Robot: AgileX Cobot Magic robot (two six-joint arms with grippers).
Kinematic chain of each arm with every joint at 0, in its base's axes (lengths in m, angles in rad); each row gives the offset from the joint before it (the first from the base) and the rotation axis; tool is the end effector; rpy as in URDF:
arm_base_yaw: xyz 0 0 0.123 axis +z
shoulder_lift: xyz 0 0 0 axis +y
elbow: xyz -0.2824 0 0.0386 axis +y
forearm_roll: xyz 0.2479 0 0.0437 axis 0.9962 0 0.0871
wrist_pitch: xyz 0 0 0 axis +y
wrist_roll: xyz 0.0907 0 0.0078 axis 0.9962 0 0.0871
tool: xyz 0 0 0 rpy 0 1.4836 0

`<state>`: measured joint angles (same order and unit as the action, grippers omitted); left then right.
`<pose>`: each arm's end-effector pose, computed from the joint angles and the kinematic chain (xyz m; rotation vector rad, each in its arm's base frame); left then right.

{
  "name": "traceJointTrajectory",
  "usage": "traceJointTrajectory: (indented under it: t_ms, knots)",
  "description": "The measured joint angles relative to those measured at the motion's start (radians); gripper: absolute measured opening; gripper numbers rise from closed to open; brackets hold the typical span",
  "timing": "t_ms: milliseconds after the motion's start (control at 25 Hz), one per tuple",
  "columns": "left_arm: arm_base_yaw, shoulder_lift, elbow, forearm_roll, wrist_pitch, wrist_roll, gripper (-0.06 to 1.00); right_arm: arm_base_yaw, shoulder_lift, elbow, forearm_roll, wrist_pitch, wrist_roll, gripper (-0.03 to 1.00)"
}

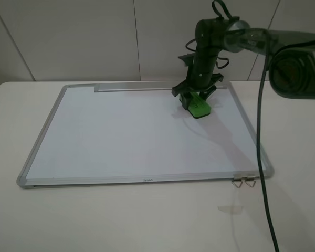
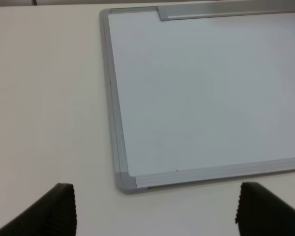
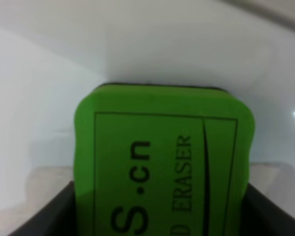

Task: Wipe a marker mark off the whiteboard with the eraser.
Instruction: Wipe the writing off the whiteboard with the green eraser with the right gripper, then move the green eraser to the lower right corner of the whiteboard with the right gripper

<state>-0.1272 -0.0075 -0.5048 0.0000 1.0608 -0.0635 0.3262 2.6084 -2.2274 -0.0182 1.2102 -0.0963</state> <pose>-0.0065 0.0008 0.2785 0.0648 2.0332 -0.1200 0.4885 0.1636 0.0909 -0.6532 3.0030 -0.0145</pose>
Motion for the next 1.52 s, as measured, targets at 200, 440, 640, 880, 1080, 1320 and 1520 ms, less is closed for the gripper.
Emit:
traceJointTrajectory:
  t_ms: [200,440,640,880,1080,1320,1520]
  knots:
    - [0.000,0.000,0.000,0.000,0.000,0.000,0.68,0.149,0.001,0.000,0.000,-0.002,-0.005,0.59]
    - [0.000,0.000,0.000,0.000,0.000,0.000,0.68,0.270,0.003,0.000,-0.004,-0.003,-0.015,0.59]
    - [0.000,0.000,0.000,0.000,0.000,0.000,0.68,0.280,0.011,-0.030,-0.008,0.013,-0.014,0.59]
    - [0.000,0.000,0.000,0.000,0.000,0.000,0.68,0.269,-0.011,-0.030,-0.009,0.010,0.035,0.59]
    - [0.000,0.000,0.000,0.000,0.000,0.000,0.68,0.230,-0.088,0.021,-0.012,0.013,0.087,0.59]
    - [0.000,0.000,0.000,0.000,0.000,0.000,0.68,0.072,-0.302,0.204,-0.014,0.009,0.120,0.59]
    - [0.000,0.000,0.000,0.000,0.000,0.000,0.68,-0.062,-0.431,0.394,-0.027,0.011,0.161,0.59]
